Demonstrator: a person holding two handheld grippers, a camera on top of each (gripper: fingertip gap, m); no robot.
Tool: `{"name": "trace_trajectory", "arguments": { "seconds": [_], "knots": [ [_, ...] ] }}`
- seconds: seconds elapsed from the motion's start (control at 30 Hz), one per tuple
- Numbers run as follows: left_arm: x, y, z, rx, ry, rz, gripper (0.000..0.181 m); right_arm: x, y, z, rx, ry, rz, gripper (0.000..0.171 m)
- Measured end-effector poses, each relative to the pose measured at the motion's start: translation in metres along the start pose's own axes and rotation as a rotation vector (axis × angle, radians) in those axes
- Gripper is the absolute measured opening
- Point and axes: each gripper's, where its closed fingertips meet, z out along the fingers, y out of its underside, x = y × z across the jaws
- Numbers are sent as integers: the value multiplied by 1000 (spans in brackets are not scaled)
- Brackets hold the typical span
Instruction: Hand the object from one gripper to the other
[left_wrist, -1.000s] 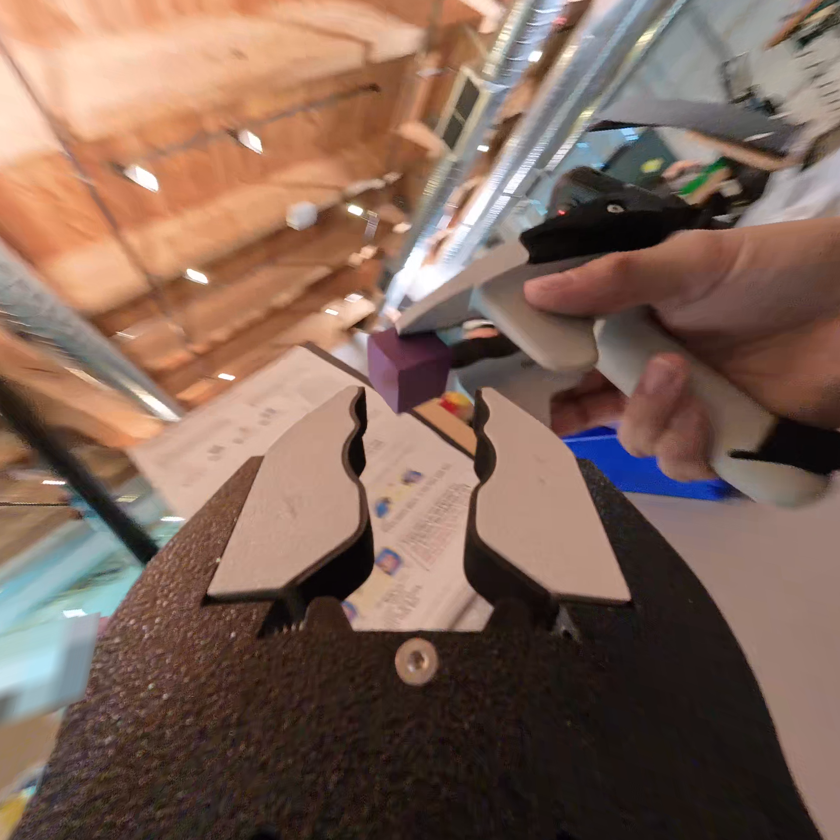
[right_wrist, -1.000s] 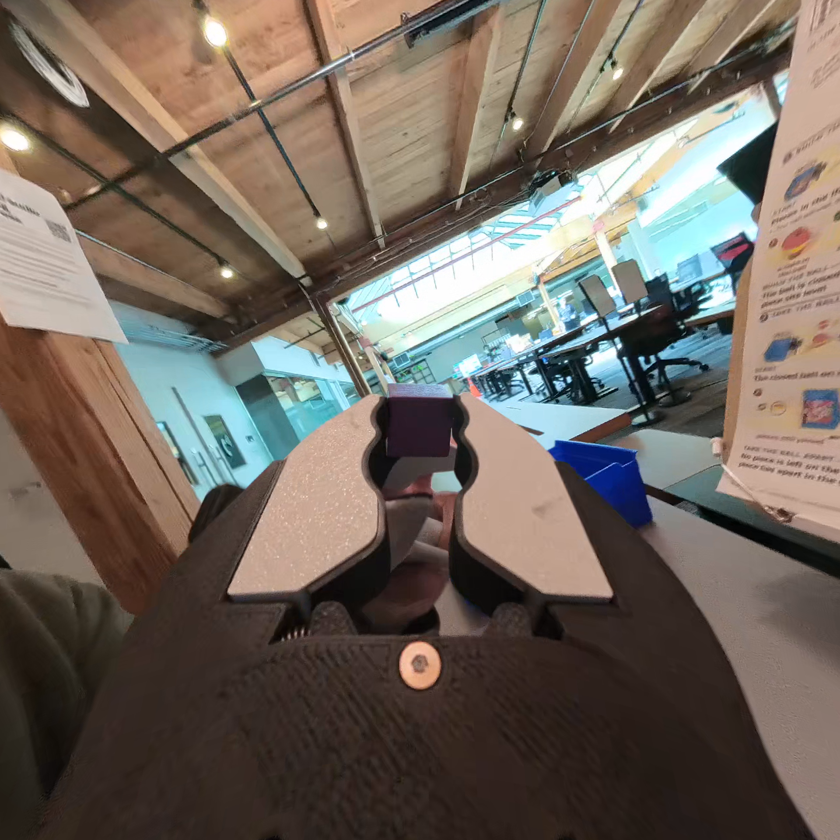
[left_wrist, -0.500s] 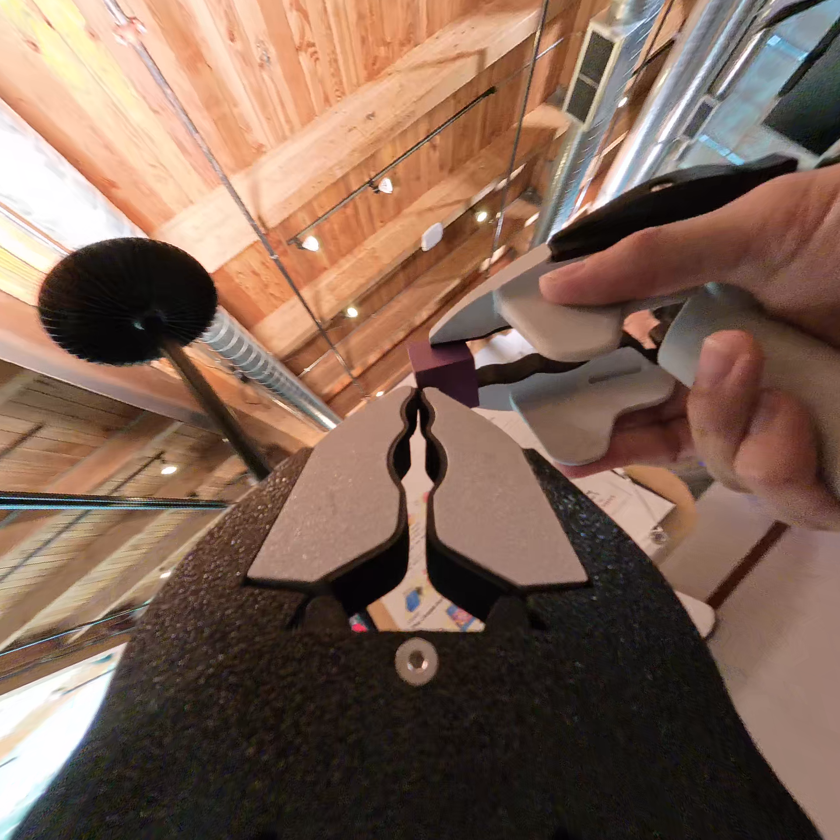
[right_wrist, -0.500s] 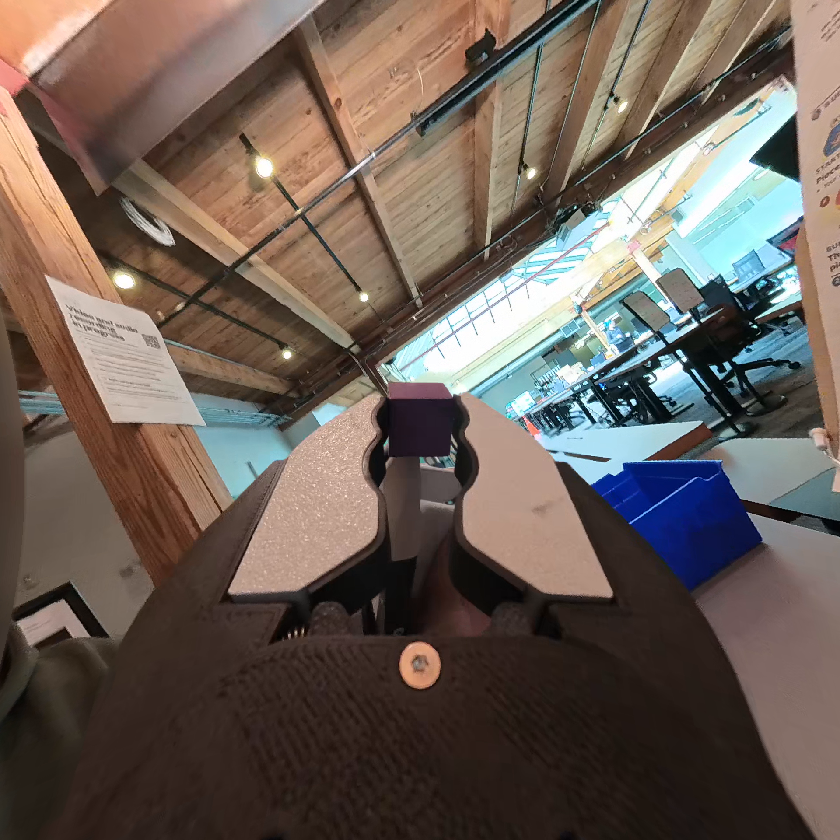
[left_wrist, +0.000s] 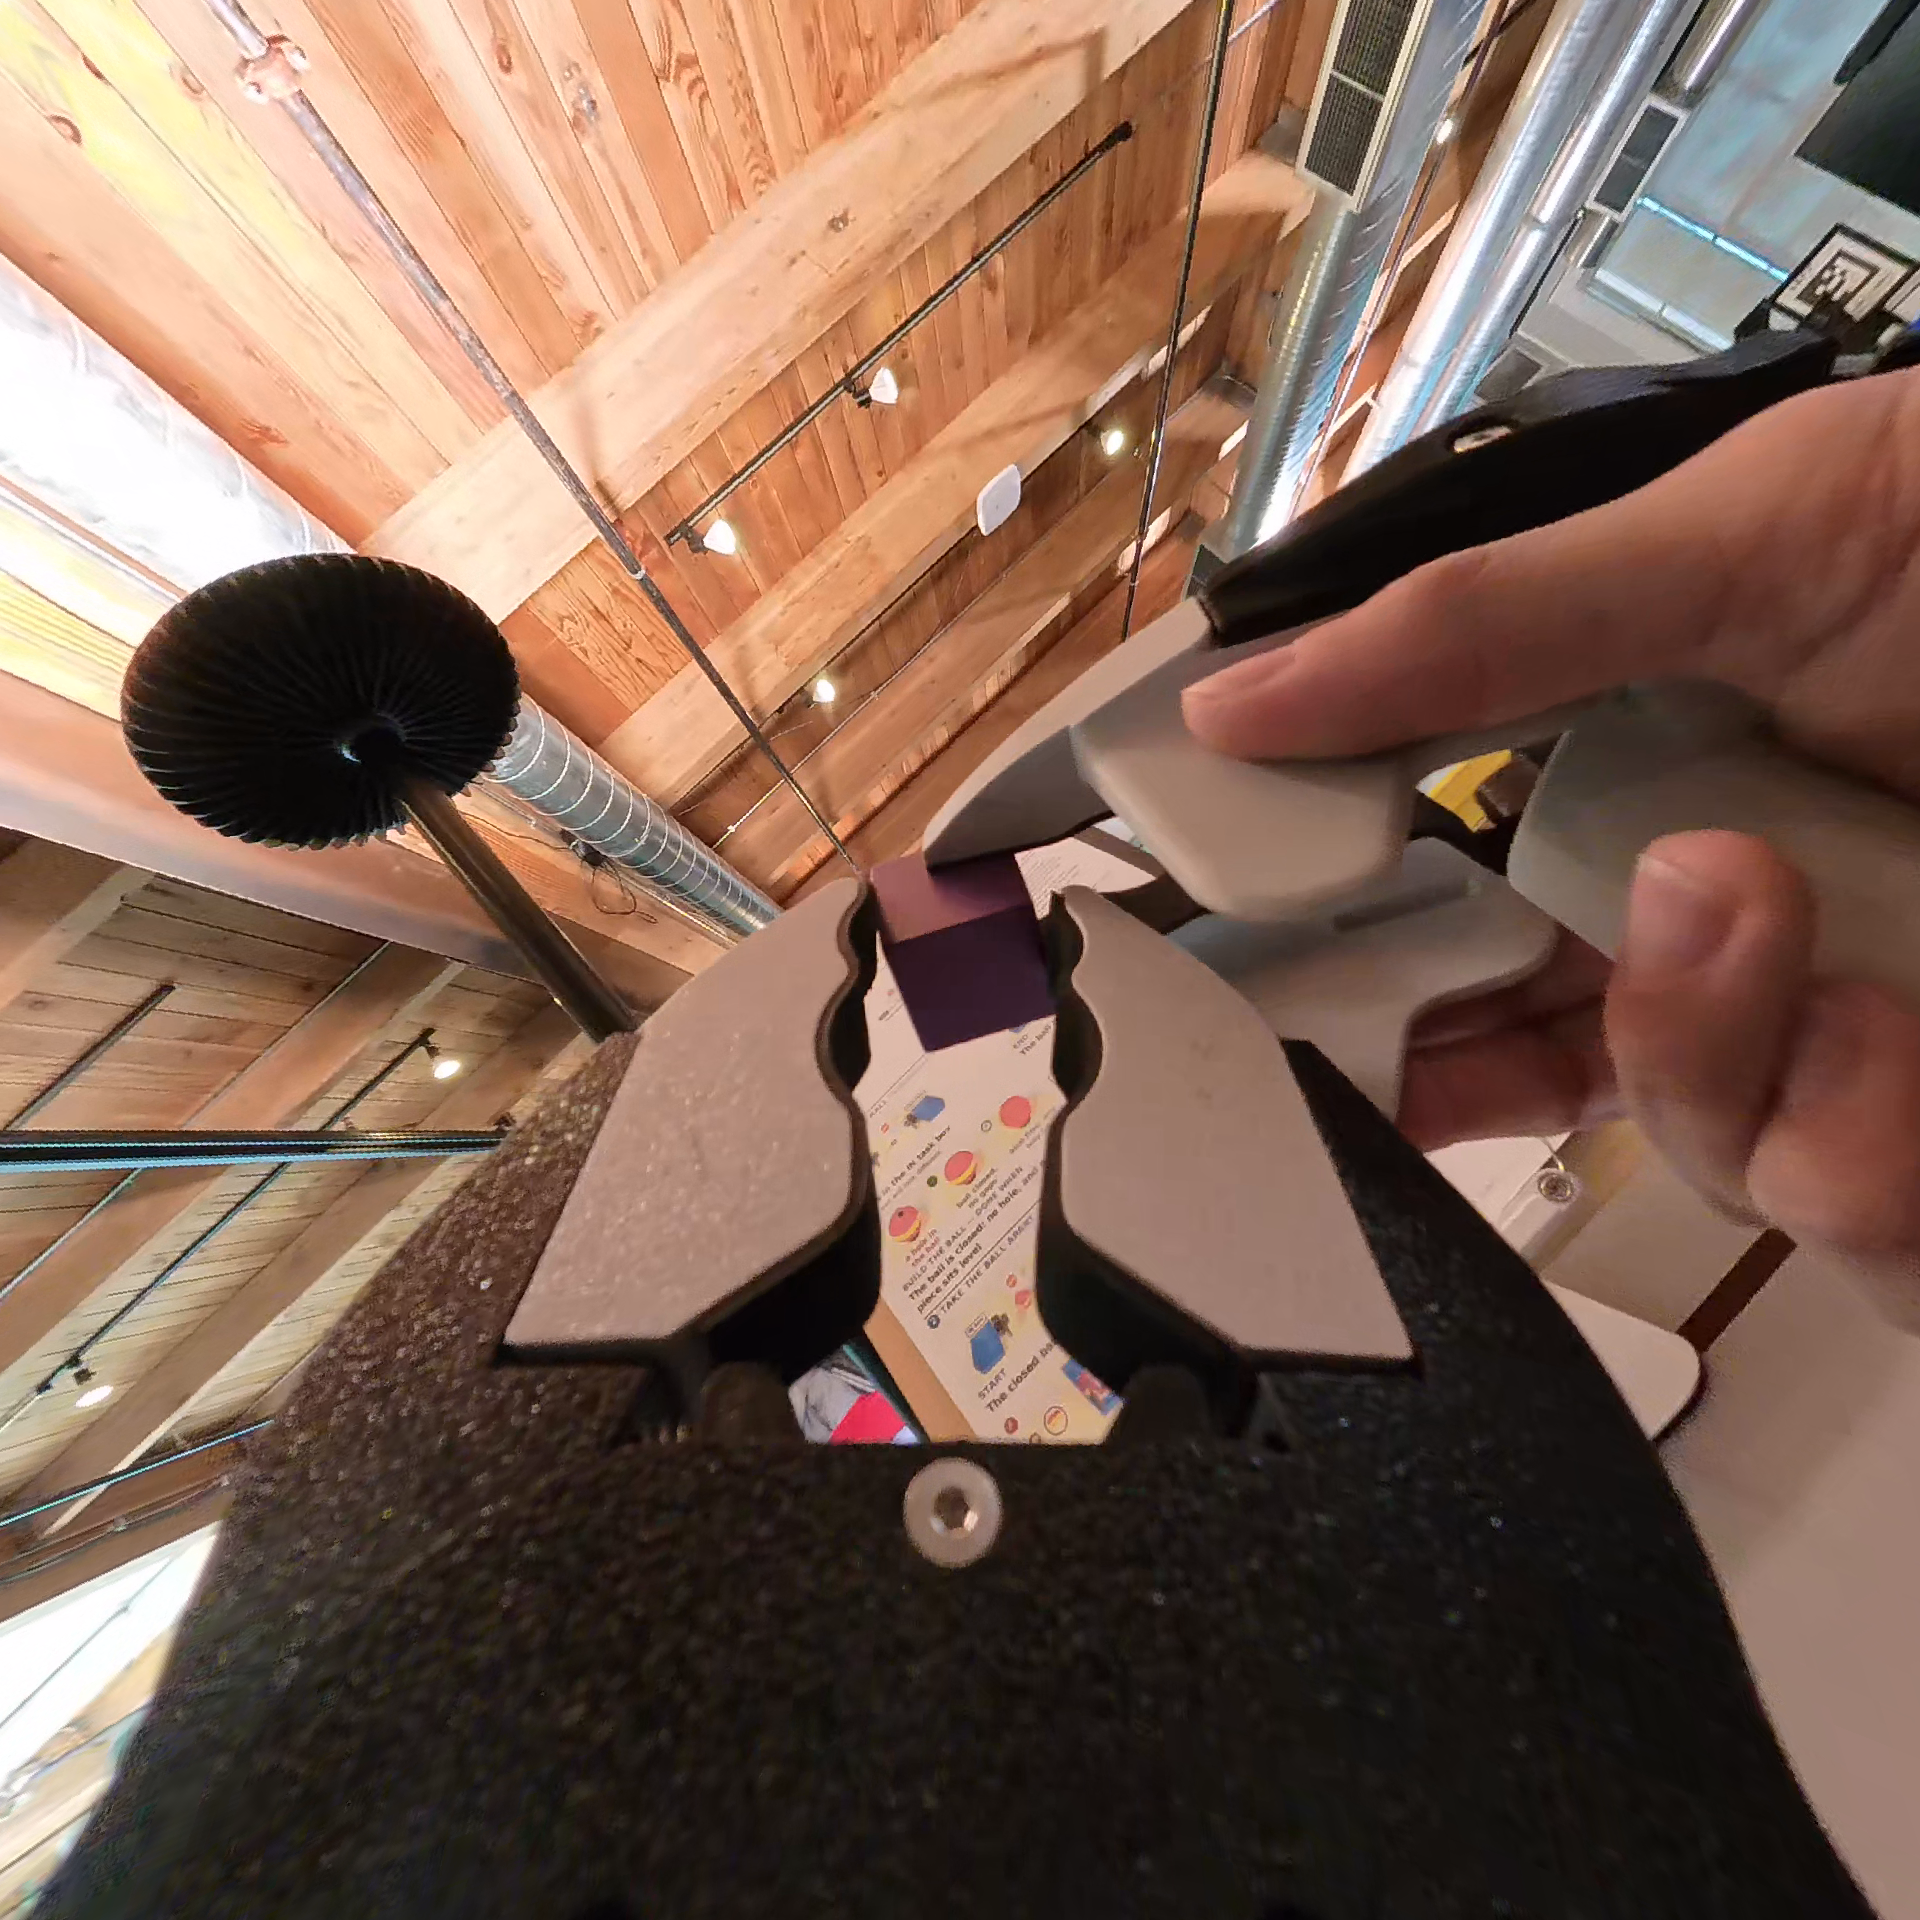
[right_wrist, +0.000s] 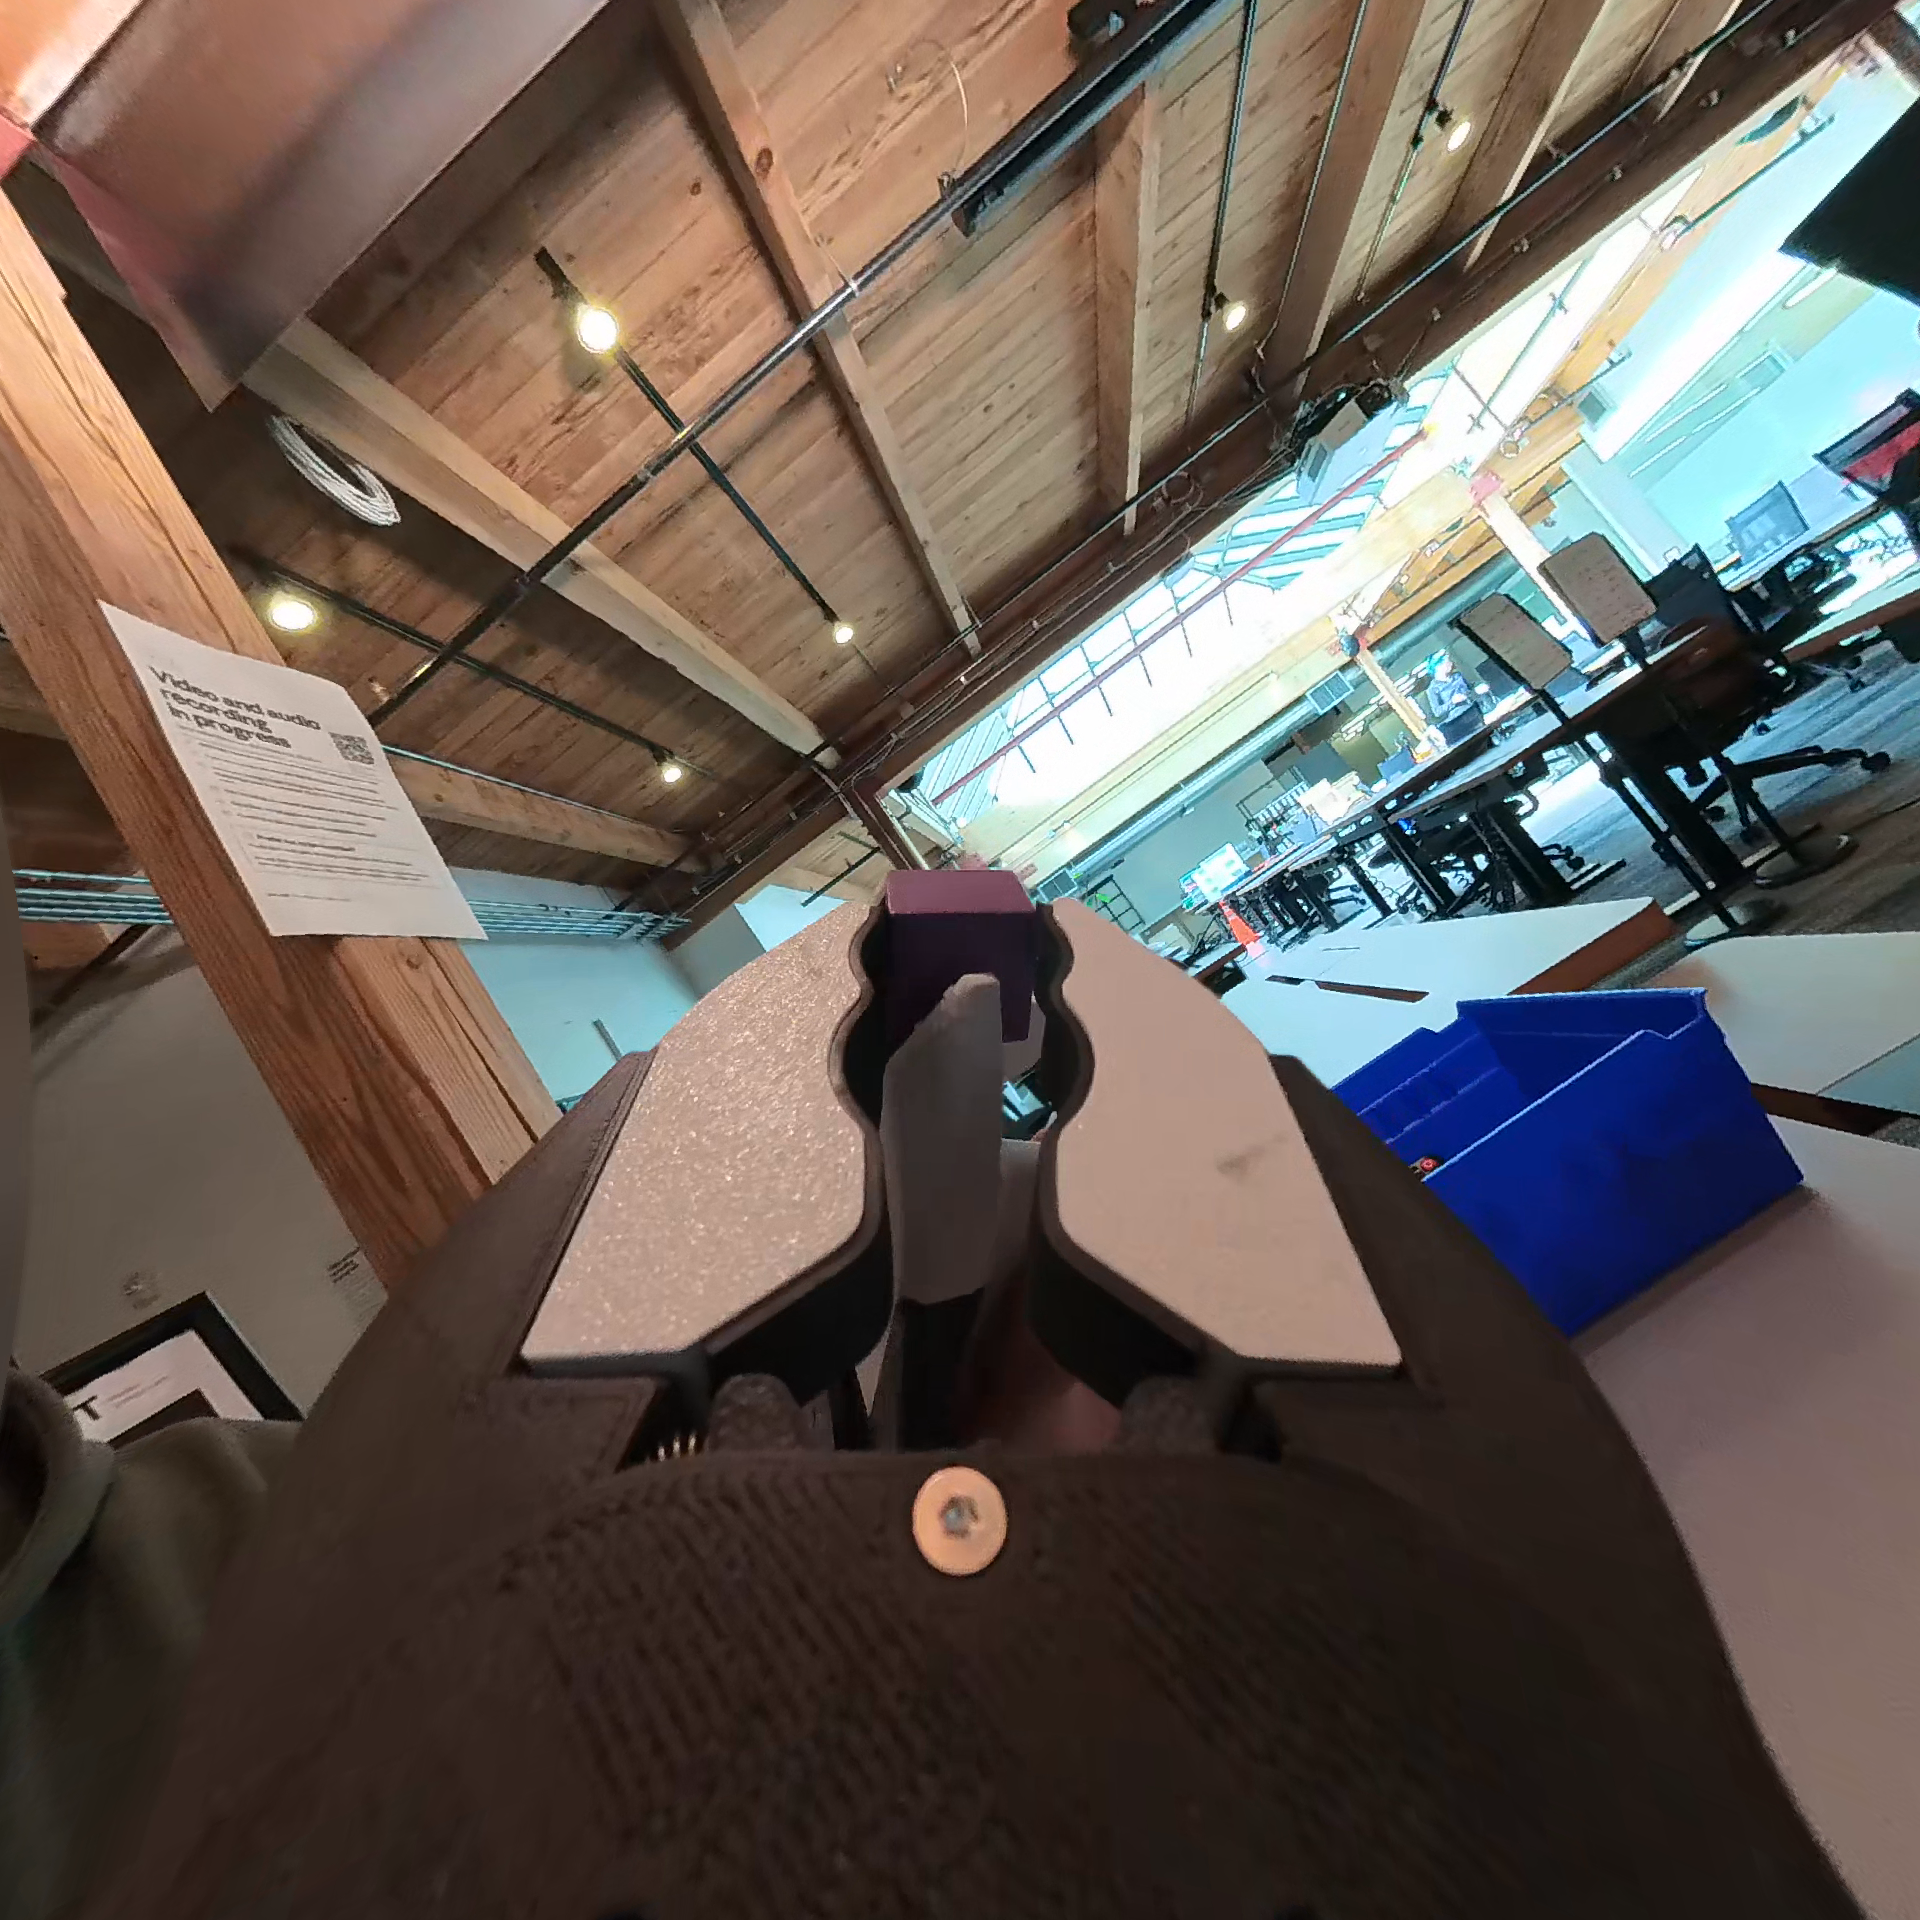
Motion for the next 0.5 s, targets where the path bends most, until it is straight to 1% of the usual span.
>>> {"name": "trace_trajectory", "arguments": {
  "seconds": [0.17, 0.33, 0.5],
  "knots": [
    [-1, 1, 0, 9, 13, -28, 31, -1, 0, 1, 10, -1, -2, 26],
    [-1, 2, 0, 3, 15, -35, 36, -1, -3, 0, 28, -12, 20, 26],
    [0, 0, 0, 12, 5, -63, 31, -3, -6, 0, 61, -36, 52, 27]
  ]
}}
